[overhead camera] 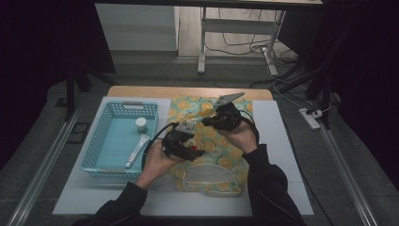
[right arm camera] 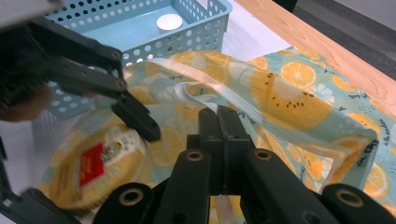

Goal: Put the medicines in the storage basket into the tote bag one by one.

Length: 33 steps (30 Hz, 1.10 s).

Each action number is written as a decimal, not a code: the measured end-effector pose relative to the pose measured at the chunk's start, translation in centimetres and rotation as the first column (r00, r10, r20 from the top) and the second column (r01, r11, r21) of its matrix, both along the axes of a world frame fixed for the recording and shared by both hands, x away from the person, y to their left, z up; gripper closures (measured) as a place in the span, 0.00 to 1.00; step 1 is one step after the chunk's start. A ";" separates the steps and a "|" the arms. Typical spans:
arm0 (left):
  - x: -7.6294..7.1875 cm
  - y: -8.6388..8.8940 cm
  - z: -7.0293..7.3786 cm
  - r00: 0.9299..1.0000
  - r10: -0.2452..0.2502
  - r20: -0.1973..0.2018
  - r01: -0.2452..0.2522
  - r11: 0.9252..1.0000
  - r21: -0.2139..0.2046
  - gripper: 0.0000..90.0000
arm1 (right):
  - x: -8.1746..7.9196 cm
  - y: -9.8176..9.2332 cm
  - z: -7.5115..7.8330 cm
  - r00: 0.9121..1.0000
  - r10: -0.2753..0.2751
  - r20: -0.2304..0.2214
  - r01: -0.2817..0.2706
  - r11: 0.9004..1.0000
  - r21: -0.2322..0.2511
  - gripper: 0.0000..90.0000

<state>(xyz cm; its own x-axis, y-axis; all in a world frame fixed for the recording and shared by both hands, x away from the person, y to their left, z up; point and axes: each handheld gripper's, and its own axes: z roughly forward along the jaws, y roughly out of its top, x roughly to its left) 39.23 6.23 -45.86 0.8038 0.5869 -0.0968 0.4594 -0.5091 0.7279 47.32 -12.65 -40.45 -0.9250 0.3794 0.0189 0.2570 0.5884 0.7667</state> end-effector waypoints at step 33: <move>4.2 -3.4 -5.1 0.997 0.068 0.043 -0.072 0.993 0.089 0.26 | 0.9 -0.2 -1.1 0.999 -0.035 0.006 0.035 0.999 -0.040 1.00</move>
